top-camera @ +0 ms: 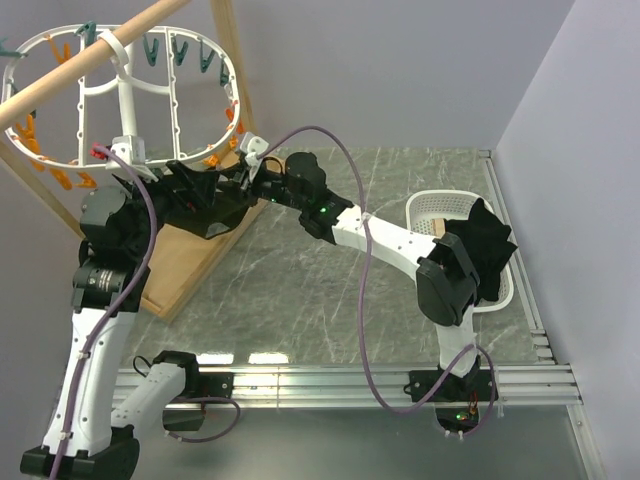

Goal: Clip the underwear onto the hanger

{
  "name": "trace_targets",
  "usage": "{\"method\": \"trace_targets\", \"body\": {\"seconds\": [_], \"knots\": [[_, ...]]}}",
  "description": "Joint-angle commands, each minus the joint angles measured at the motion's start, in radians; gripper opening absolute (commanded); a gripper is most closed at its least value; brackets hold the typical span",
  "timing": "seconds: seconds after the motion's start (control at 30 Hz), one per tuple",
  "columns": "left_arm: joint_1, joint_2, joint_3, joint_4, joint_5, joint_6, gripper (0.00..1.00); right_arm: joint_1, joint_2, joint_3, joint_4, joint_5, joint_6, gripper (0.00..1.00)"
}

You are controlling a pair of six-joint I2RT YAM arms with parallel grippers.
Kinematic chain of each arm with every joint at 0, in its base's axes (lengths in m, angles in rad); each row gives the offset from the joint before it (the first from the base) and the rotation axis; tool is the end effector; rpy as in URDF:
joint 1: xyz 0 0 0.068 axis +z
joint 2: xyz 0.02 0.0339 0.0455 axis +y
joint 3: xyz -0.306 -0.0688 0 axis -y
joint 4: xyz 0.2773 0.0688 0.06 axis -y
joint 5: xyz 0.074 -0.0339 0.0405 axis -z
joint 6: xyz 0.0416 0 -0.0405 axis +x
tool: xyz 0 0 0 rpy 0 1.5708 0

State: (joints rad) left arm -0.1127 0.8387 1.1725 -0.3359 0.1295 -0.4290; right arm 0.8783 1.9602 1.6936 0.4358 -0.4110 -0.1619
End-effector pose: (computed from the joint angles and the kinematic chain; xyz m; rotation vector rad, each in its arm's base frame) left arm 0.1713 -0.0248 0.4884 -0.1492 1.5903 -0.5252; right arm 0.3256 0.4185 0.4003 -1.0183 1.0664 0.8743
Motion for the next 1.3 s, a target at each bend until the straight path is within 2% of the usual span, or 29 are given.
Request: {"method": "trace_targets", "body": {"seconds": [0.0, 0.1, 0.17, 0.3, 0.43, 0.57, 0.63, 0.67, 0.77, 0.9, 1.0, 1.13, 1.27], "knots": [[-0.001, -0.021, 0.059, -0.064, 0.084, 0.05, 0.99, -0.012, -0.081, -0.018, -0.052, 0.003, 0.033, 0.43], [-0.001, -0.02, 0.073, -0.164, 0.093, 0.081, 0.99, -0.016, -0.11, -0.055, -0.094, 0.027, 0.058, 0.56], [-0.001, -0.004, 0.101, -0.254, 0.096, 0.11, 0.99, -0.021, -0.155, -0.087, -0.111, 0.043, 0.073, 0.59], [-0.001, 0.039, 0.17, -0.409, 0.13, 0.179, 0.99, -0.041, -0.292, -0.202, -0.157, 0.061, 0.096, 0.71], [-0.001, -0.001, 0.13, -0.439, 0.186, 0.268, 0.99, -0.079, -0.449, -0.328, -0.209, 0.077, 0.111, 0.76], [-0.001, 0.002, 0.11, -0.514, 0.206, 0.328, 0.99, -0.139, -0.602, -0.423, -0.347, 0.081, 0.11, 0.79], [-0.001, -0.009, 0.05, -0.516, 0.196, 0.367, 0.99, -0.183, -0.731, -0.518, -0.406, 0.077, 0.117, 0.83], [-0.001, -0.009, 0.05, -0.509, 0.2, 0.381, 0.99, -0.202, -0.731, -0.544, -0.423, 0.077, 0.117, 0.84], [-0.001, 0.006, 0.0, -0.483, 0.228, 0.398, 0.99, -0.295, -0.868, -0.659, -0.482, 0.043, 0.137, 0.89], [-0.01, 0.046, -0.031, -0.424, 0.312, 0.378, 0.99, -0.465, -1.072, -0.788, -0.539, 0.009, 0.186, 0.91], [-0.047, 0.063, -0.034, -0.361, 0.314, 0.363, 0.99, -0.568, -1.19, -0.874, -0.559, 0.002, 0.182, 0.92], [-0.146, 0.109, -0.008, -0.342, 0.219, 0.362, 0.99, -0.674, -1.29, -0.943, -0.569, -0.04, 0.196, 0.95], [-0.182, 0.108, 0.001, -0.331, 0.167, 0.354, 0.99, -0.752, -1.34, -0.977, -0.568, -0.072, 0.222, 0.96]]}}
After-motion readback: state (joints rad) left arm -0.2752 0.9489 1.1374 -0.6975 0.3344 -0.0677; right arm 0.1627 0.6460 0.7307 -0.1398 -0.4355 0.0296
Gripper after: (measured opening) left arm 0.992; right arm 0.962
